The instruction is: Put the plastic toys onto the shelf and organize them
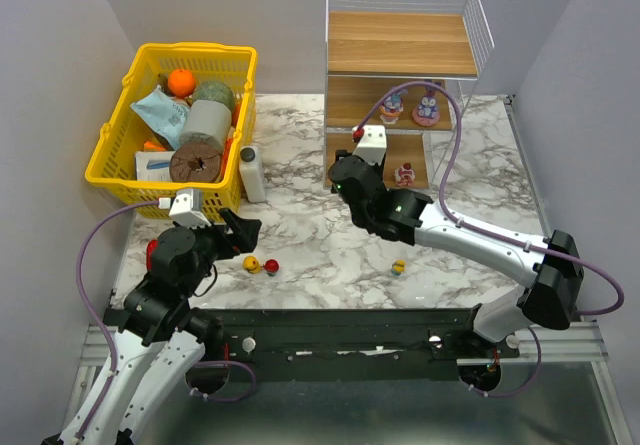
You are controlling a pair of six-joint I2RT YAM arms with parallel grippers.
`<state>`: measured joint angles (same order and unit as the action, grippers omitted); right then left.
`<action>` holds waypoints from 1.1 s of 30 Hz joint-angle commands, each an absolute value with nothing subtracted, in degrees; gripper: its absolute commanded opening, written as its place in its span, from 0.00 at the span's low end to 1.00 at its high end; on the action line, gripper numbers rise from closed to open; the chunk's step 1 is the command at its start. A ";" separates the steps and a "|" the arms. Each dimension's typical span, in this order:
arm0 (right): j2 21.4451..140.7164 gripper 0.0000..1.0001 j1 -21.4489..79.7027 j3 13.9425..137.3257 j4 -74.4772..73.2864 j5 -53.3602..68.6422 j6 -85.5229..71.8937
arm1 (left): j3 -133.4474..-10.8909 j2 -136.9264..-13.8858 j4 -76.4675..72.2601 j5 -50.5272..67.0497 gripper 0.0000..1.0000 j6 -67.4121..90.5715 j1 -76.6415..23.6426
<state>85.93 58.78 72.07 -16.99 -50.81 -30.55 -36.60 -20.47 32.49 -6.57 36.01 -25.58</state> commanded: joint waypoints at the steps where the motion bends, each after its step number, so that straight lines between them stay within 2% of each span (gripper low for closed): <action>1: 84.73 0.32 55.91 77.95 -18.37 -51.50 -22.78 | -35.86 -19.86 32.17 -5.71 0.99 35.16 -25.49; 16: 92.81 0.33 50.28 88.68 -9.15 -47.55 -12.31 | -35.95 -20.74 32.17 -5.80 0.99 34.98 -25.49; 21: 97.98 0.34 49.40 92.89 -8.61 -47.63 -12.13 | -35.95 -20.92 32.34 -5.80 0.99 34.89 -25.49; 33: 101.95 0.34 46.50 95.10 -8.44 -47.72 -14.77 | -36.04 -21.01 32.43 -6.24 0.99 34.80 -25.49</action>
